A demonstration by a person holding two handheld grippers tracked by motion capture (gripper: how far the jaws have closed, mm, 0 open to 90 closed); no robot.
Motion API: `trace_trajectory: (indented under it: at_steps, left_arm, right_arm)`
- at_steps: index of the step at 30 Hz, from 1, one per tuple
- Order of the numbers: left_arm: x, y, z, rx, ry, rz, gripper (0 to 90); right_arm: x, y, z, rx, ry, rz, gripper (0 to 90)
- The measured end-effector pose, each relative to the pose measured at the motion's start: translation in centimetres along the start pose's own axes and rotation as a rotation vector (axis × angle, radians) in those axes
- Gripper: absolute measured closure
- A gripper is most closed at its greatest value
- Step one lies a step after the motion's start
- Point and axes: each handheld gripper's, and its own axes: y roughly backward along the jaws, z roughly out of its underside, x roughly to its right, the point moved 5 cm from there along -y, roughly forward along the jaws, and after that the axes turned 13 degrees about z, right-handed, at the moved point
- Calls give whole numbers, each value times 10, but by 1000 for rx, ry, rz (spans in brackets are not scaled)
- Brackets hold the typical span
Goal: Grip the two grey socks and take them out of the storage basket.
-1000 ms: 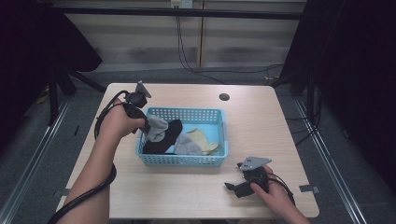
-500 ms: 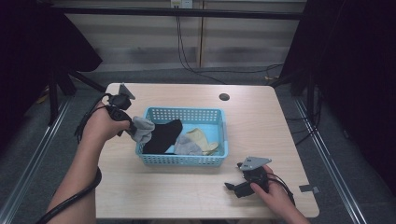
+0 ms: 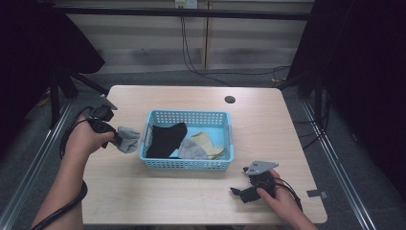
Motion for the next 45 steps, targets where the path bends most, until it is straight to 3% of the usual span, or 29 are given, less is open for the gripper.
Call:
trace_trajectory:
  at_steps: [7, 17, 23, 27, 33, 36, 45]
  left_arm:
    - [-16, -14, 9, 16, 51, -3, 822]
    - [-25, -33, 14, 20, 63, -7, 813]
    - [-24, -44, 15, 13, 85, 7, 668]
    - [-23, -43, 14, 9, 72, -7, 630]
    - [-16, -34, 8, 64, 59, -8, 555]
    - [-11, -30, 3, 79, 33, -14, 510]
    - [22, -28, -16, 120, -57, -2, 428]
  right_arm:
    - [0, 0, 0, 0, -1, 0, 96]
    - [0, 0, 0, 0, 0, 0, 96]
    - [0, 0, 0, 0, 0, 0, 96]
    - [0, 0, 0, 0, 0, 0, 96]
    - [0, 0, 0, 0, 0, 0, 96]
    - [0, 0, 0, 0, 0, 0, 96]
    - [0, 0, 0, 0, 0, 0, 96]
